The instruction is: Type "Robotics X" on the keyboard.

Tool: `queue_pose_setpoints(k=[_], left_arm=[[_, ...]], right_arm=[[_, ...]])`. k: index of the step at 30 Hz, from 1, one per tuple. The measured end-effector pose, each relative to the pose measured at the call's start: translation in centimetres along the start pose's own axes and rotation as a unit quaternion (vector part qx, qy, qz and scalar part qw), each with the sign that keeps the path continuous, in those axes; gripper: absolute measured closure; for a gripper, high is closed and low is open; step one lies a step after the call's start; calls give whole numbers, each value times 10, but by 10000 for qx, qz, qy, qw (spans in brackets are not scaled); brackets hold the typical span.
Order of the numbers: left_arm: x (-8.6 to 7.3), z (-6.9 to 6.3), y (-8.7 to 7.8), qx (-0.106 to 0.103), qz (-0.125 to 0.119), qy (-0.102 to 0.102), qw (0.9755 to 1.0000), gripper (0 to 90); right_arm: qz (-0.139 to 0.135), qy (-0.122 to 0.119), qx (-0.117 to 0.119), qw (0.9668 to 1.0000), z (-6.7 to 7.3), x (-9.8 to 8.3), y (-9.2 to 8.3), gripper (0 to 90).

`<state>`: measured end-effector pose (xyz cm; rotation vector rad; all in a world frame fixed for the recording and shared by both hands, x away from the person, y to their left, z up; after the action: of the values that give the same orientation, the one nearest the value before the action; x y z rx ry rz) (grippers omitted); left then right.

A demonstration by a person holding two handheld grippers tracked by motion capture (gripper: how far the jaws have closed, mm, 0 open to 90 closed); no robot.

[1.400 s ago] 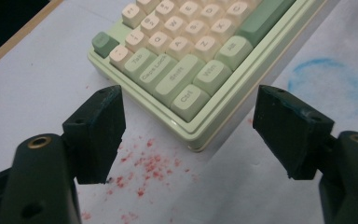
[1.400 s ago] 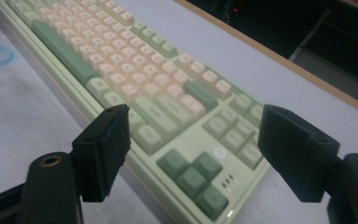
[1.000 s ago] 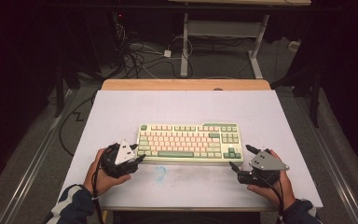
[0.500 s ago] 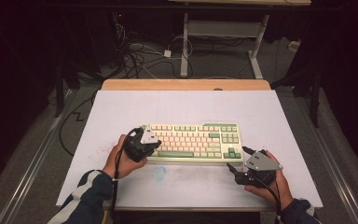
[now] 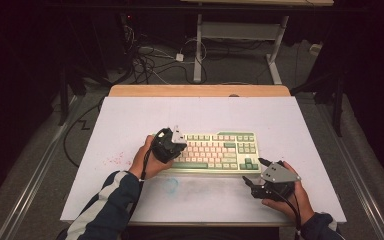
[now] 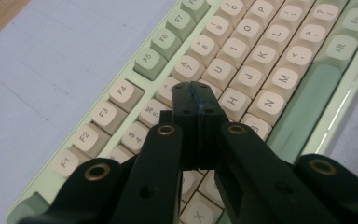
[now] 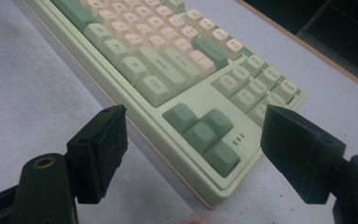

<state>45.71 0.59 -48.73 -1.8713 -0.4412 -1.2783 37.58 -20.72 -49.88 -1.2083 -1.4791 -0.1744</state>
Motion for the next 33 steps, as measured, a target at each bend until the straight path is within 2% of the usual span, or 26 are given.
queue_pose_setpoints(k=[5, 10, 15, 17, 23, 25, 31, 33], left_arm=[[-5, -1, 10, 33, 90, 42, 9999, 872], [-8, 1, 14, 103, 127, 96, 9998, 867], [-11, 0, 17, 78, 168, 102, 9998, 873], [-11, -1, 16, 90, 179, 205, 9996, 867], [0, -1, 2, -27, -88, 139, 9999, 830], [1, -1, -3, -39, -151, 192, 9997, 803], [9, 0, -16, -45, -442, 206, 9988, 645], [13, -3, -20, -126, -555, 164, 9982, 592]], right_arm=[[3, 3, 7, 10000, 0, 0, 0, 237], [19, 0, 31, 10000, 1, -1, 1, 240], [78, -44, 3, 10000, 2, -2, 2, 248], [51, -40, 4, 10000, 2, -1, 1, 249], [45, -9, -28, 10000, 0, -1, 0, 249], [70, 1, -31, 10000, 0, -2, 1, 249], [69, -1, -28, 10000, -1, -2, 0, 250], [66, 9, -44, 10000, -1, -2, 0, 250]])
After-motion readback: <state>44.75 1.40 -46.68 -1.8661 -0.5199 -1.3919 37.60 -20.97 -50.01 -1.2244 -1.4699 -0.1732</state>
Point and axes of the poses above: each handheld gripper's, and its own axes: y roughly forward along the jaws, x roughly out of its top, z roughly to its left, the point moved 8 cm from there along y, roughly forward along the jaws, and after that the axes turned 1 degree about -z, right-handed, at the moved point
